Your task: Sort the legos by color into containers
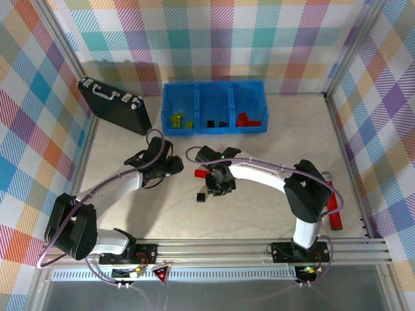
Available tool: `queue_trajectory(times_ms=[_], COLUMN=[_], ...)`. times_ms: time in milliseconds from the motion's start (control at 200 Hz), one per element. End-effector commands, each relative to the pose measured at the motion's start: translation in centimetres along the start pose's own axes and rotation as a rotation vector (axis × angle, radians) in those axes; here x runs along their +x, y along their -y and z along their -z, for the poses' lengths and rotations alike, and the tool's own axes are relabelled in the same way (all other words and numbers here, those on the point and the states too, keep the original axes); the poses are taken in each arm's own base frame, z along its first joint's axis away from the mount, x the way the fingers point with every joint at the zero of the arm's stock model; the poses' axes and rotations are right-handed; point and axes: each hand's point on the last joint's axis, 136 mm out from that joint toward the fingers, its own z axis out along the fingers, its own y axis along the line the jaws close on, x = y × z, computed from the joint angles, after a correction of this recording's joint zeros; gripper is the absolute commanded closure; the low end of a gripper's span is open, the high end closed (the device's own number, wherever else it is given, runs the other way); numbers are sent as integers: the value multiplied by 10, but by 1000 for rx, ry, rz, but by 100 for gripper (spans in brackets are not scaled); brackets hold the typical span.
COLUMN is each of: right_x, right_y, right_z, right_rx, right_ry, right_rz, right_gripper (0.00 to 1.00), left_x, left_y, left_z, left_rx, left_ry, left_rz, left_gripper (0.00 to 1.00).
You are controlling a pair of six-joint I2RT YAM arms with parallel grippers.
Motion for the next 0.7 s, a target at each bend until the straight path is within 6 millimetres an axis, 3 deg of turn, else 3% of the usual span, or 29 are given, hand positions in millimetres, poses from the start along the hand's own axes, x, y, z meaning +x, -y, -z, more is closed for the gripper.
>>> queue_trajectory(times_ms=[0, 290, 695], right_x=[-10, -72, -207], right_y=[14, 26, 18], right_z=[17, 42, 58], right_rx=[28, -38, -119], right_ry=[30, 120, 298], right_rz=[11, 12, 30], right_gripper=[62, 62, 63], left_x=[-13, -10, 3], left_y=[10, 1, -3], left_z=[4, 10, 12], left_rx=[32, 0, 30], left_ry=[20, 22, 15], left_rz=[10, 13, 65], left_gripper=[54, 54, 54])
